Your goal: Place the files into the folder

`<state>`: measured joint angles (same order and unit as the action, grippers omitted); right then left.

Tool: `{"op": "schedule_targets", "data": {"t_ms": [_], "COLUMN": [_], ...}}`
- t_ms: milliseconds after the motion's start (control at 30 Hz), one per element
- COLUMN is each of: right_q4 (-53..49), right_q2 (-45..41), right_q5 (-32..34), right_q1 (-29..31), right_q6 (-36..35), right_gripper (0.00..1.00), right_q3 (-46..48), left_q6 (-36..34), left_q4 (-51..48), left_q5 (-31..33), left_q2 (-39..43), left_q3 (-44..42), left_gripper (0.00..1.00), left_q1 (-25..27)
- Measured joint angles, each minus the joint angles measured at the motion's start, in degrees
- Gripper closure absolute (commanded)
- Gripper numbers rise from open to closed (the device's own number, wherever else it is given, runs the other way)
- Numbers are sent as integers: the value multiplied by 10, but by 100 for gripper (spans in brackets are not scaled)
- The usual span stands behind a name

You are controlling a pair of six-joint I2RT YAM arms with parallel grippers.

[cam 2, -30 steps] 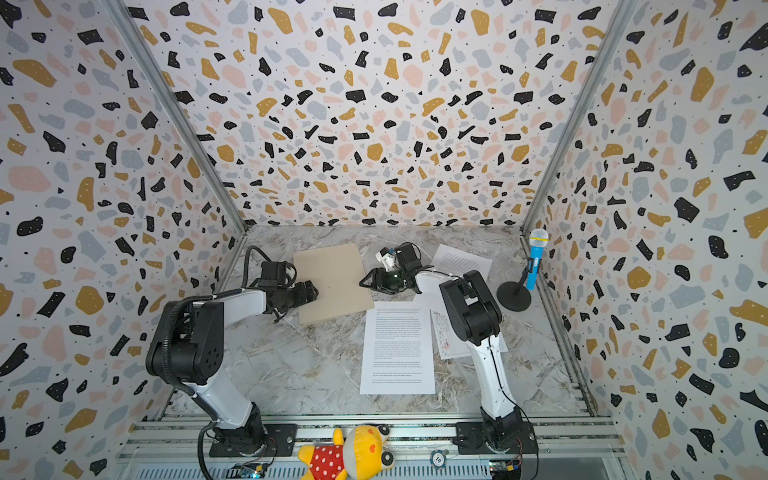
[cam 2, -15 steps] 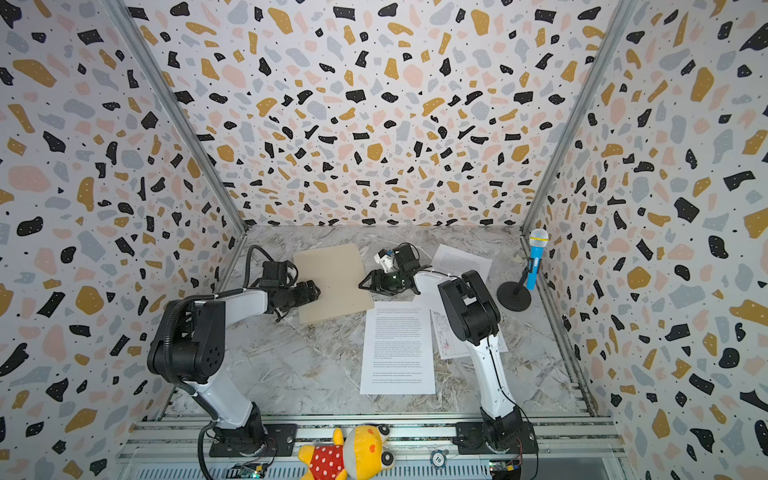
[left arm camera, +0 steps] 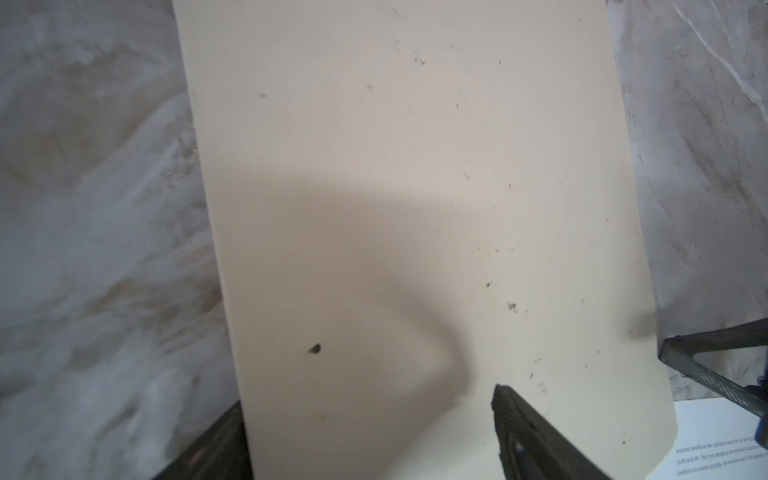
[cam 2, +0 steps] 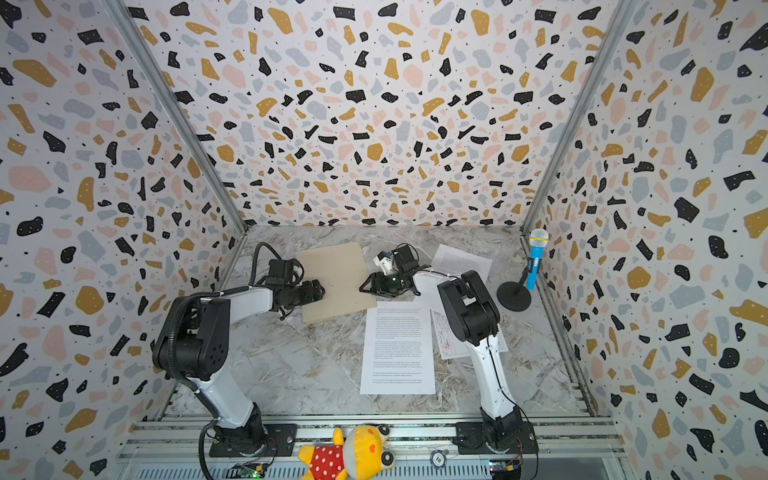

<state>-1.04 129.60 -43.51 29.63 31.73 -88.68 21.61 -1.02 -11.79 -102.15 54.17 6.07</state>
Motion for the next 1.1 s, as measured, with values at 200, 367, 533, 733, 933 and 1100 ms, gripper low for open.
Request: {"op": "schedule_targets", "data": {"t_ms": [200,367,533,733,933,1100], "right_q4": [-3,-3,-4,15,51,73], "right_q2": [0,0,0,0,0,-1], "right_q5": [12,16,13,-12,-56,-74], "right_q1": [0,0,-2,-12,-23,-30], "right_q6": [-10,-12,-10,10,55,90], "right_gripper": [35,35,35,36,38,39], "right_q3": [-2,-3,-4,10,32,45], "left_q6": [-1,-2,-4,-8,-11,-11], "left_q4": [0,-4,-3,-2,-1,0], "left_q5": [2,3,2,2,1,-2], "left_q2": [0,-7,-12,-12,-13,-14], "left_q3": [0,10,15,15,16,18], "left_gripper": [14,14,14,14,14,13], "left_q1": [1,1,2,5,10,16]}}
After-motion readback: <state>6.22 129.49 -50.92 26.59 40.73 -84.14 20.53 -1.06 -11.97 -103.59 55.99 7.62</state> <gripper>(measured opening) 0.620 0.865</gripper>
